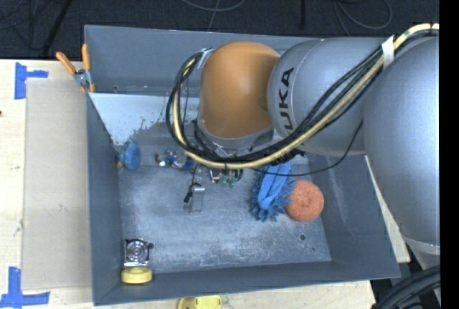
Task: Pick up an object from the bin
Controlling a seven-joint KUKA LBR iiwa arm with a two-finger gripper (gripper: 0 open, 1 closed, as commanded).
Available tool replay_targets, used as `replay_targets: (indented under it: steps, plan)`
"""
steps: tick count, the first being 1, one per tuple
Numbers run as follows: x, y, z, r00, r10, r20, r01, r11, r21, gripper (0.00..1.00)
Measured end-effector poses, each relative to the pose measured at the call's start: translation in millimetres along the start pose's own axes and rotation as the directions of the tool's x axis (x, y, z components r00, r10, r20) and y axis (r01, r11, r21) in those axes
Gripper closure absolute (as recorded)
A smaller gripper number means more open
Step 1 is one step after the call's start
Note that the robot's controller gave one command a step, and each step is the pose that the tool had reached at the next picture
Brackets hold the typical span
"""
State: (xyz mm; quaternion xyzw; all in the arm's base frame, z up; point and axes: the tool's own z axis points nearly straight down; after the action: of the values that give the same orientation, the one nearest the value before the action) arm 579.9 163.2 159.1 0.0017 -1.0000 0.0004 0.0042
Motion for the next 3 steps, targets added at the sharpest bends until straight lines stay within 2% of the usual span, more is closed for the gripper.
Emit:
replay_targets:
  steps: [1, 2, 3]
  plan:
    - [-1.9, -0.7, -4.7, 1.000, 0.003, 0.008, -0.003, 1.000, -0.001, 0.00]
    - [-23.6, -39.4, -14.5, 0.999, -0.031, 0.009, 0.031, 1.000, -0.002, 0.00]
    - [-31.2, -67.6, -6.4, 1.000, -0.014, 0.012, 0.013, 1.000, 0.001, 0.00]
